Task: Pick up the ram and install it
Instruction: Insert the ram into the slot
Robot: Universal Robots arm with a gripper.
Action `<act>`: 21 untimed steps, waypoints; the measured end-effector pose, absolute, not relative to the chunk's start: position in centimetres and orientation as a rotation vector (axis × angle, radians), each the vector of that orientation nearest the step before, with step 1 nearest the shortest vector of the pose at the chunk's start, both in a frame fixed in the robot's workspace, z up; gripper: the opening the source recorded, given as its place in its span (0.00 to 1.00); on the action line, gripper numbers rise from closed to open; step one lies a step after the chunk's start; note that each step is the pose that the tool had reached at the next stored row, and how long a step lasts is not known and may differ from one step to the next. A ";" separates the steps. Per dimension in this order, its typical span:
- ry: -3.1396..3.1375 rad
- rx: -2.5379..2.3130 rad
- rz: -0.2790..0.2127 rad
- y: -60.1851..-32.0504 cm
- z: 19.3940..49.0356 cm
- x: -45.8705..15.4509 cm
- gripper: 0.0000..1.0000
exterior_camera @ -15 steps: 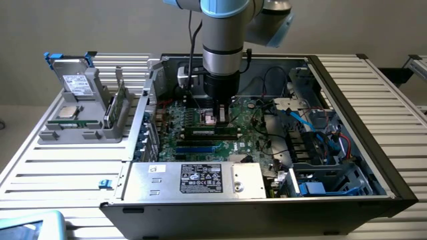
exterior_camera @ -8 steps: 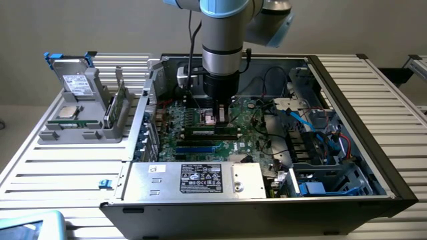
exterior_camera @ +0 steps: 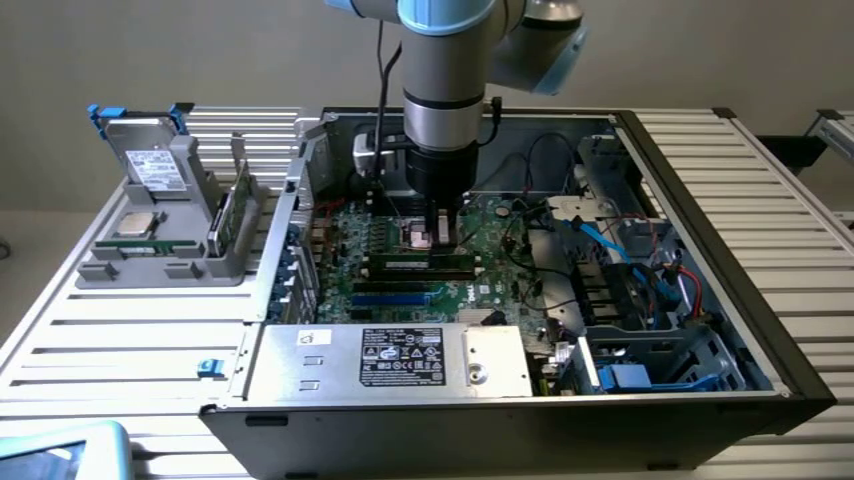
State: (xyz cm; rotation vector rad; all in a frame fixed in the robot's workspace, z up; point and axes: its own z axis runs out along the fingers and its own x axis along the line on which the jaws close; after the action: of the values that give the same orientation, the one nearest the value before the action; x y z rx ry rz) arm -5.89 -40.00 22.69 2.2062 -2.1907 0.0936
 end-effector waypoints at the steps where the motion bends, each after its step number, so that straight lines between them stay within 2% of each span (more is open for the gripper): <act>1: -2.191 2.206 0.094 -40.0 22.7 -5.9 0.14; 21: -2.190 2.211 0.098 -40.1 22.9 -5.9 0.14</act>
State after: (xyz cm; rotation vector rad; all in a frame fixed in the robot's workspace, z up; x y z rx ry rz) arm -5.89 -40.13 22.87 2.2115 -2.1898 0.0984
